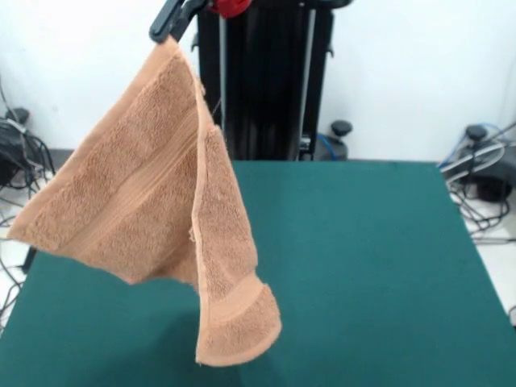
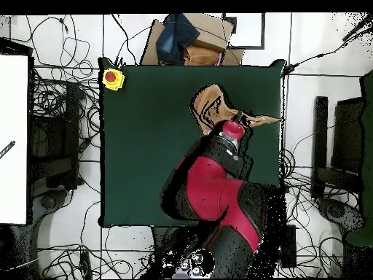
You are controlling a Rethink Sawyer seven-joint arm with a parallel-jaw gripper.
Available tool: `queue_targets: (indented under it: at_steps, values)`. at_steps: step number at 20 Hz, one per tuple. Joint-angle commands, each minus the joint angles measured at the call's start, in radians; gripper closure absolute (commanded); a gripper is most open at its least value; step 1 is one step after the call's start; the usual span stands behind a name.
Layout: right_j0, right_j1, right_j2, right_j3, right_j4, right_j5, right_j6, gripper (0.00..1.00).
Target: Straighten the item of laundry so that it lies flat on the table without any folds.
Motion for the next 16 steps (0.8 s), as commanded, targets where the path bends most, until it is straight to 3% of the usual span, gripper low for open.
queue_targets:
  at_steps: [1, 16]
  values:
    - [0.026, 0.099, -0.046, 0.058, 0.111, -0.075, 0.261, 1.00]
    - [0.044, 0.086, -0.062, 0.076, 0.143, -0.078, 0.227, 1.00]
